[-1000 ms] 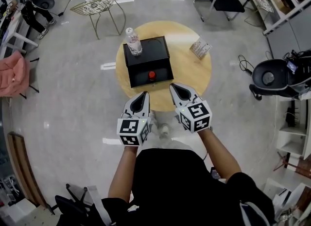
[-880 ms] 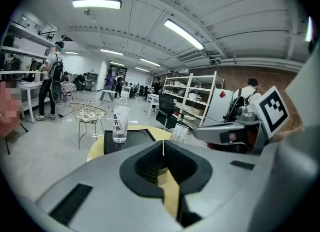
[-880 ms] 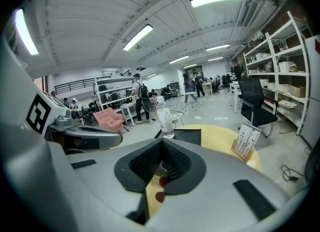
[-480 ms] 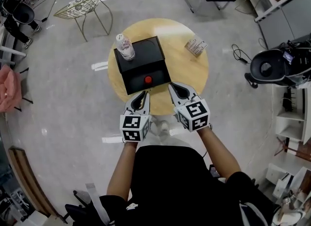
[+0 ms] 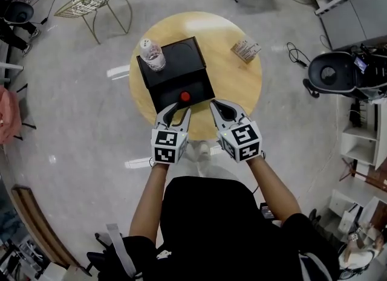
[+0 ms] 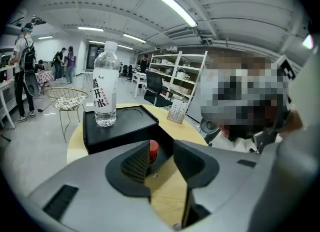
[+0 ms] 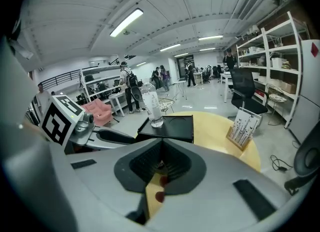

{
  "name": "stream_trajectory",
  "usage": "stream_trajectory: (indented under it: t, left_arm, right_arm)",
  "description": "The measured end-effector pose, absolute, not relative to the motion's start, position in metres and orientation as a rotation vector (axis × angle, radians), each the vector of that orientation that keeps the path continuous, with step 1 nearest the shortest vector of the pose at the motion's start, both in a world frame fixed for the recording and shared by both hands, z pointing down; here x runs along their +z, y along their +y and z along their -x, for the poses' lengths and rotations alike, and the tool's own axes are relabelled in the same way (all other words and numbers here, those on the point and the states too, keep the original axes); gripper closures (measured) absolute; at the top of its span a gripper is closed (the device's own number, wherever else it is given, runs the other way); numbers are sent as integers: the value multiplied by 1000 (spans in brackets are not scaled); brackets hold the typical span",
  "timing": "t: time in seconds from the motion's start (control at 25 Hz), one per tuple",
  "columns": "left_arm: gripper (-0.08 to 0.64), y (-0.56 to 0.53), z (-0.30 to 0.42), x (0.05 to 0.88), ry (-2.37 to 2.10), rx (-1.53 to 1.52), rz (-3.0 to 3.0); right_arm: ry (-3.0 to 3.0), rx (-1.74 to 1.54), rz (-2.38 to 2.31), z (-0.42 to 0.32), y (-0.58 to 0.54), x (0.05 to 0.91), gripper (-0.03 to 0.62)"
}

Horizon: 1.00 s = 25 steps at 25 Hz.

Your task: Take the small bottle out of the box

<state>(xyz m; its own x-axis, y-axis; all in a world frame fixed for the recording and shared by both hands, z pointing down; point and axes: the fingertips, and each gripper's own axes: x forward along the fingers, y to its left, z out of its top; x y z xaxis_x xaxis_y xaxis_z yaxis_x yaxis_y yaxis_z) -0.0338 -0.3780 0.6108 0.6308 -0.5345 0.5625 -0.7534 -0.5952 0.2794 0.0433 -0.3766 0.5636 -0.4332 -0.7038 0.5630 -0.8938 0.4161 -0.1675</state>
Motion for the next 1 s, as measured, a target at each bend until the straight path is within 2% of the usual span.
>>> stream_trajectory:
  t: [0.36, 1.0]
  left_arm:
    - [323, -399, 30, 653, -945, 754, -2361]
    - [307, -417, 14, 707, -836, 1033, -2323]
  right_arm:
    - [-2206, 705, -1386, -50, -374, 589, 591]
    - [-2124, 797, -1452, -71, -370, 614, 591]
